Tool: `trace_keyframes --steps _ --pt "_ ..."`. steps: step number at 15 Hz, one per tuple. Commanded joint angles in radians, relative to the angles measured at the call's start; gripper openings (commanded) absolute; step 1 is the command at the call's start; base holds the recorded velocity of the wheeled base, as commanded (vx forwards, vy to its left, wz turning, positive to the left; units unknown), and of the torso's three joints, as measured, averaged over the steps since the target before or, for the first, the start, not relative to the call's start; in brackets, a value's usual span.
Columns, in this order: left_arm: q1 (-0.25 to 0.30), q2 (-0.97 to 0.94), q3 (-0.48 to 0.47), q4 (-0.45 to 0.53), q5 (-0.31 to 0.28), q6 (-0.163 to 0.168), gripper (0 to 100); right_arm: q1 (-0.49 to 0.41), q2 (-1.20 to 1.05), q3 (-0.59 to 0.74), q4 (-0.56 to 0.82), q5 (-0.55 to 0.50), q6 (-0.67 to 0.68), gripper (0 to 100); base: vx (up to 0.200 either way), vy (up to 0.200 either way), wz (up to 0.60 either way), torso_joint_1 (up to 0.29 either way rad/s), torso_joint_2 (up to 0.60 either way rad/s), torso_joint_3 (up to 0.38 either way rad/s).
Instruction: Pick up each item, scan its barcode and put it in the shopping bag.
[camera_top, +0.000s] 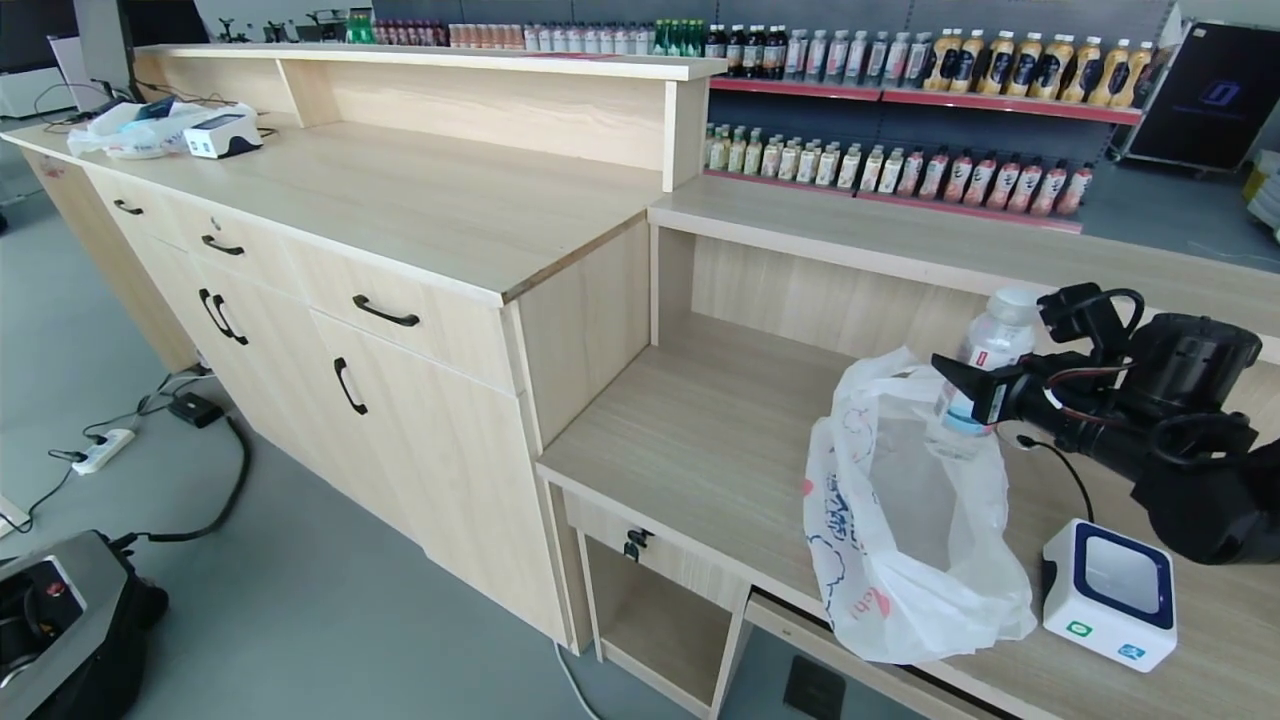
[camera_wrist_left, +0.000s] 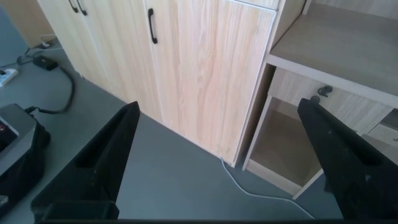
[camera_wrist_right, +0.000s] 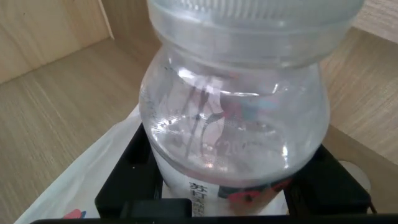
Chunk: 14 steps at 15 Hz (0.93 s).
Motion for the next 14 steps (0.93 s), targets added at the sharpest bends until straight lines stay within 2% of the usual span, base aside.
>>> trace_keyframes --steps 1,9,14 --pt "0.000 0.000 0.000 0.000 0.000 -0.001 100 0.003 0.048 -0.025 -0.003 0.004 0.000 0 0.000 0.000 0.00 0.000 0.00 0.000" --pt "0.000 0.000 0.000 0.000 0.000 -0.001 100 0.032 0.204 -0.109 -0.093 0.101 -0.012 0 0.000 0.000 0.00 0.000 0.00 0.000" --pt "0.000 0.000 0.000 0.000 0.000 -0.001 100 0.055 0.284 -0.123 -0.178 0.110 -0.029 0 0.000 0.000 0.00 0.000 0.00 0.000"
